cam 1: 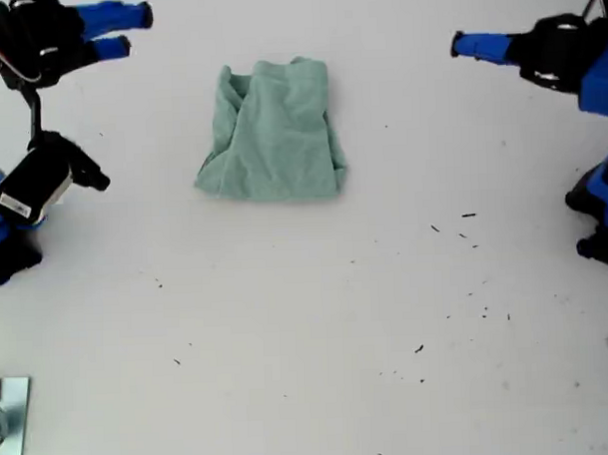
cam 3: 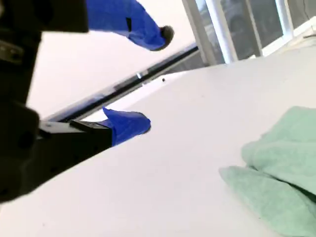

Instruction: Fold t shirt

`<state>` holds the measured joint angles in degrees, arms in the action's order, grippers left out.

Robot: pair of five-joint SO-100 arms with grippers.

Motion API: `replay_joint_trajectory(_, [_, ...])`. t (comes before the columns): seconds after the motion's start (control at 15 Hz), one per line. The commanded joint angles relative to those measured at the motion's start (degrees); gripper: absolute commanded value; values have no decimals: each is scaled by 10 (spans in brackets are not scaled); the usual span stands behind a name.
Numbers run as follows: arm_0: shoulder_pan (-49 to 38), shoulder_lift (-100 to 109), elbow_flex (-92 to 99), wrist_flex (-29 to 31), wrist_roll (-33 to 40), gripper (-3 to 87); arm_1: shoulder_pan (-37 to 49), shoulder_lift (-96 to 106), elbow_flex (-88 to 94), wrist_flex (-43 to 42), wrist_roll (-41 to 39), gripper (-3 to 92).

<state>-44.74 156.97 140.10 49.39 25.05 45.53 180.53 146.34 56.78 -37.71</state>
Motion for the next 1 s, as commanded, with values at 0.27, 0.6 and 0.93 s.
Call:
replay_joint_trajectory(0.27, [228,461,388,8,-153,-1,-113,201,213,164,134,23])
replay_joint_trajectory(0.6, [255,495,452,98,-164,54,-116,202,318,192,200,29])
replay_joint_trajectory(0.93, [255,495,452,98,-164,54,-107,202,316,200,-47,28])
